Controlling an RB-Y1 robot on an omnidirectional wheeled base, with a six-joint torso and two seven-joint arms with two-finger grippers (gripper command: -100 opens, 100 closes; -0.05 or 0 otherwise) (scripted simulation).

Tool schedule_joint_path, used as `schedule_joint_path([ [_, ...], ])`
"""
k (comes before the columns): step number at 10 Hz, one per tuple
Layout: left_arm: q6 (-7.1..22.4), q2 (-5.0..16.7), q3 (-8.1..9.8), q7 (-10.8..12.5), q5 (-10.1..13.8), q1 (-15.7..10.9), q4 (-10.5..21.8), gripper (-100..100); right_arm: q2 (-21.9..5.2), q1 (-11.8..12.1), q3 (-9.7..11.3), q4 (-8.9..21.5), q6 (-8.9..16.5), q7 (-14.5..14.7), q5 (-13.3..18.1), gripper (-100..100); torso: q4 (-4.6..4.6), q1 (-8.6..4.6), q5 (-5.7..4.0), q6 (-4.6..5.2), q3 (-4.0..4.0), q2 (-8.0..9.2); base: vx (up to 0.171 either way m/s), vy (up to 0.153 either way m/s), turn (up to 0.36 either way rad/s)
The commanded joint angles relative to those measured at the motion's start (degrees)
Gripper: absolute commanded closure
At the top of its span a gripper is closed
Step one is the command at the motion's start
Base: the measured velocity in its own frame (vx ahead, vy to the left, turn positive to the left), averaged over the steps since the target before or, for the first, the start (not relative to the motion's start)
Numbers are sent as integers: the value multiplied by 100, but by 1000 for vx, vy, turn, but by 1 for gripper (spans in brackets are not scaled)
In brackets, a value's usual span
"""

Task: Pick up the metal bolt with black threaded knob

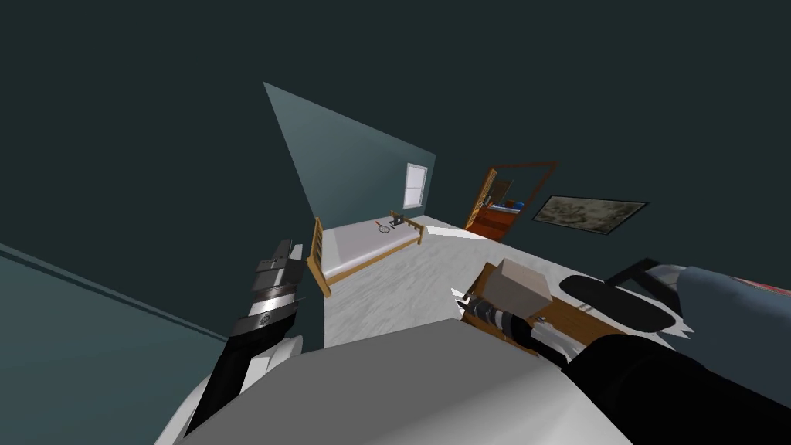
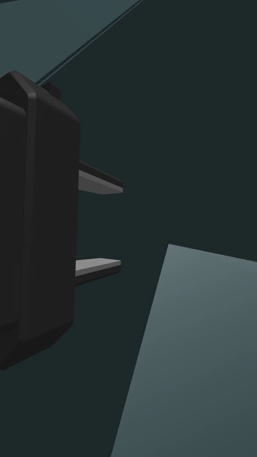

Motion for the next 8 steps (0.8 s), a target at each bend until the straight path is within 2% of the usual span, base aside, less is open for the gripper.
schedule_joint_path([
  [1,0,0,0,0,0,0,0,0,-58,80,67,286,145,197,205,-100,0,0,0,0,0,0,20,-27,262],
  [3,0,0,1,0,0,1,0,0,-58,80,67,394,145,197,205,-100,0,-4,-1,5,1,3,9,-22,39],
  [4,0,0,1,0,0,1,0,0,-90,86,127,609,237,299,344,-100,1,0,-2,4,3,5,2,-14,148],
  [5,0,0,0,0,0,0,0,0,-90,86,127,670,237,299,344,-100,1,1,-1,0,3,6,1,-19,120],
  [6,0,0,0,0,0,0,0,0,-110,93,186,916,333,397,482,-100,1,-1,0,3,4,6,-2,-26,194],
  [8,0,0,1,0,0,1,0,0,-110,93,186,941,333,397,482,-100,2,-3,-1,5,4,7,1,-20,32],
])
